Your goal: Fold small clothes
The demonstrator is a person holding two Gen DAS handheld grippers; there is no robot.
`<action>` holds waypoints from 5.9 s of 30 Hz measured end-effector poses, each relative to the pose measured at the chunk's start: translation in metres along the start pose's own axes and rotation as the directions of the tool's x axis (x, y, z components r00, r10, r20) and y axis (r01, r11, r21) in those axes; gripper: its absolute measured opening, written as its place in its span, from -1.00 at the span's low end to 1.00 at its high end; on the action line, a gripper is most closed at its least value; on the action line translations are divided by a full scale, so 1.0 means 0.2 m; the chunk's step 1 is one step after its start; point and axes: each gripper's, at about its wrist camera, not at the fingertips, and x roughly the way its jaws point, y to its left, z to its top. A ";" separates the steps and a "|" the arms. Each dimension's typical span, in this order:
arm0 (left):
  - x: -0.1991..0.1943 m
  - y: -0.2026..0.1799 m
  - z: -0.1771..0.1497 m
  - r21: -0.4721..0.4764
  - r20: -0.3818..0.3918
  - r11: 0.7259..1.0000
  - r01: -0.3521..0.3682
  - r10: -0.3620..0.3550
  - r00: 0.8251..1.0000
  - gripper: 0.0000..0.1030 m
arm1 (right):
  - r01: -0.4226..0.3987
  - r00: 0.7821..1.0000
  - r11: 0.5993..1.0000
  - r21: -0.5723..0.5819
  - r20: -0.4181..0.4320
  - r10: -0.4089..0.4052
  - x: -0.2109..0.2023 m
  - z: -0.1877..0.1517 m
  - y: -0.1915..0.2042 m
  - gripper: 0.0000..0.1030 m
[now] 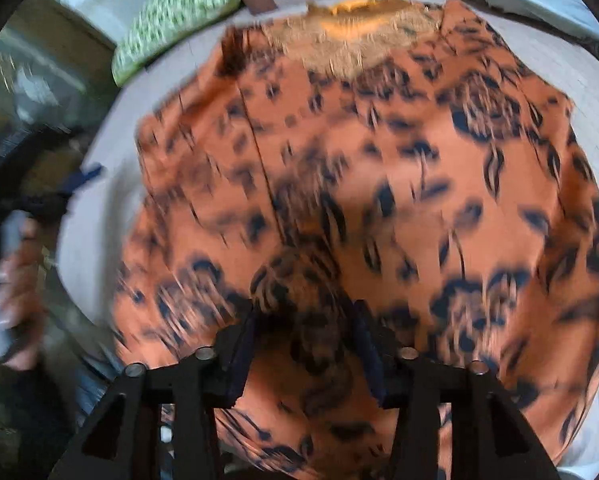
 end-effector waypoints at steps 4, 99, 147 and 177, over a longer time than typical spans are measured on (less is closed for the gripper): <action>0.06 0.05 -0.29 0.039 -0.112 0.999 0.010 -0.005 0.994 0.30 | 0.055 0.997 0.998 0.025 0.055 -0.057 -0.14 -0.07 -0.01 -0.80; 0.10 0.18 -0.31 0.029 -0.081 0.999 0.014 -0.012 0.997 0.24 | 0.102 0.988 0.995 -0.007 0.119 -0.101 -0.22 -0.55 0.06 -0.92; 0.39 0.31 0.47 -0.343 0.007 0.939 0.014 -0.013 1.000 -0.82 | -0.091 0.995 0.986 -0.139 0.032 0.096 0.74 1.73 0.54 -0.94; -0.04 -0.59 -0.44 0.487 0.269 0.864 -0.126 -0.011 0.963 0.47 | -0.184 0.781 0.970 0.156 0.623 0.048 -0.79 -0.29 -0.53 0.22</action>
